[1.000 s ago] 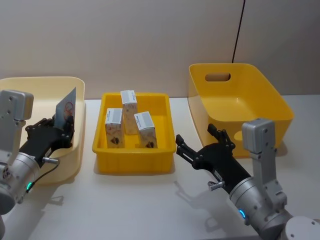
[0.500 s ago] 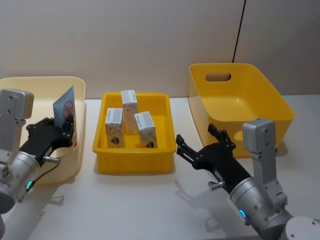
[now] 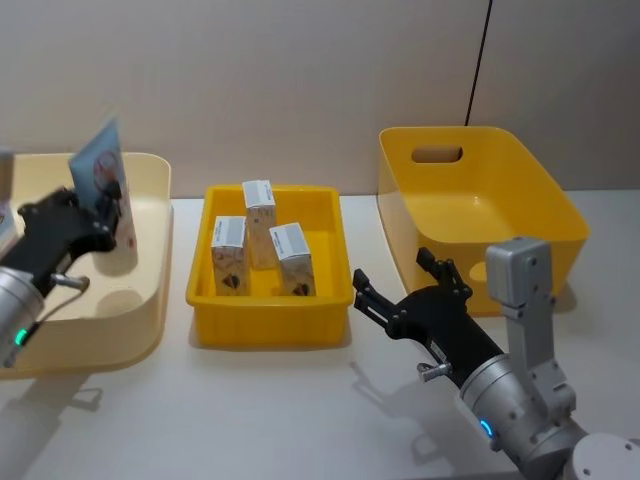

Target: Bimanual collaborative sorting of washing and personal care products

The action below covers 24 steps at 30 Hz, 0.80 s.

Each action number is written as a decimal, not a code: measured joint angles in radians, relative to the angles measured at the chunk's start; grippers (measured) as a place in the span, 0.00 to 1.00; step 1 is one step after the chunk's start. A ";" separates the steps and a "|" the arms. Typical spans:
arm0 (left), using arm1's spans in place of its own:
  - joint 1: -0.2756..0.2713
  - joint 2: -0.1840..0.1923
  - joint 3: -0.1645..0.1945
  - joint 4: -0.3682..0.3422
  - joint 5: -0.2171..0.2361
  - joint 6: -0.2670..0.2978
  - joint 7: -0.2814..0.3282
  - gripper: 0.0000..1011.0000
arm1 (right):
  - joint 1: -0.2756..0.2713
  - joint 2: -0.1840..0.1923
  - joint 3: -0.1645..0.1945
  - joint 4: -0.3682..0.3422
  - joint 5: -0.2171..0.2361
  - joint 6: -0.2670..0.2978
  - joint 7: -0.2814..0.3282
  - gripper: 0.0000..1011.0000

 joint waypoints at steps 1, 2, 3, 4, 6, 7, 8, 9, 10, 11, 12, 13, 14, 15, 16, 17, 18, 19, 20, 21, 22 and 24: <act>-0.003 0.005 -0.008 -0.006 -0.007 -0.010 -0.014 0.25 | 0.000 0.000 0.000 0.000 0.000 0.000 0.000 0.99; -0.008 0.011 -0.015 -0.012 -0.015 -0.019 -0.029 0.25 | 0.000 0.000 0.000 0.000 0.000 0.000 0.000 0.99; -0.010 0.014 -0.020 -0.016 -0.019 -0.022 -0.035 0.25 | 0.000 0.000 0.000 0.000 0.000 0.000 0.000 0.99; -0.011 0.017 -0.023 -0.019 -0.025 -0.027 -0.043 0.25 | 0.000 0.000 0.000 0.000 0.000 0.000 0.000 0.99; -0.016 0.024 -0.030 -0.025 -0.035 -0.034 -0.061 0.25 | 0.000 0.000 0.000 0.000 0.000 0.000 0.000 0.99; -0.019 0.028 -0.034 -0.030 -0.046 -0.040 -0.078 0.25 | 0.000 0.000 0.000 0.000 0.000 0.000 0.000 0.99; -0.021 0.032 -0.038 -0.034 -0.052 -0.043 -0.087 0.25 | 0.000 0.000 0.000 0.000 0.000 0.000 0.000 0.99; -0.023 0.034 -0.040 -0.036 -0.059 -0.046 -0.094 0.25 | 0.000 0.000 0.000 0.000 0.000 0.000 0.000 0.99; -0.027 0.040 -0.046 -0.042 -0.070 -0.051 -0.114 0.25 | 0.000 0.000 0.000 0.000 0.000 0.000 0.000 0.99; -0.028 0.042 -0.047 -0.044 -0.079 -0.053 -0.126 0.25 | 0.000 0.000 0.000 0.000 0.000 0.000 0.000 0.99; -0.031 0.047 -0.051 -0.048 -0.089 -0.057 -0.141 0.25 | 0.000 0.000 0.000 0.000 0.000 0.000 0.000 0.99; -0.033 0.049 -0.052 -0.050 -0.098 -0.059 -0.153 0.25 | 0.000 0.000 0.000 0.000 0.000 0.000 0.000 0.99; -0.034 0.051 -0.054 -0.052 -0.104 -0.060 -0.162 0.25 | 0.000 0.000 0.000 0.000 0.000 0.000 0.000 0.99; -0.036 0.053 -0.055 -0.054 -0.110 -0.061 -0.171 0.25 | 0.000 0.000 0.000 0.000 0.000 0.000 0.000 0.99; -0.039 0.058 -0.057 -0.057 -0.123 -0.063 -0.189 0.25 | 0.000 0.000 0.000 0.000 0.000 0.000 0.000 0.99; -0.041 0.059 -0.057 -0.058 -0.131 -0.064 -0.201 0.25 | 0.000 0.000 0.000 0.000 0.000 0.000 0.000 0.99; -0.043 0.062 -0.058 -0.060 -0.138 -0.065 -0.210 0.25 | 0.000 0.000 0.000 0.000 0.000 0.000 0.000 0.99; -0.045 0.065 -0.058 -0.062 -0.151 -0.066 -0.228 0.25 | 0.000 0.000 0.000 0.000 0.000 0.000 0.000 0.99; -0.047 0.067 -0.058 -0.063 -0.157 -0.066 -0.237 0.25 | 0.000 0.000 0.000 0.000 0.000 0.000 0.000 0.99; -0.048 0.068 -0.058 -0.064 -0.165 -0.066 -0.249 0.25 | 0.000 0.000 0.000 0.000 0.000 0.000 0.000 0.99; -0.051 0.071 -0.057 -0.065 -0.176 -0.066 -0.264 0.25 | 0.000 0.000 0.000 0.000 0.000 0.000 0.000 0.99; -0.054 0.074 -0.055 -0.066 -0.190 -0.066 -0.284 0.25 | 0.000 0.000 0.000 0.000 0.000 0.000 0.000 0.99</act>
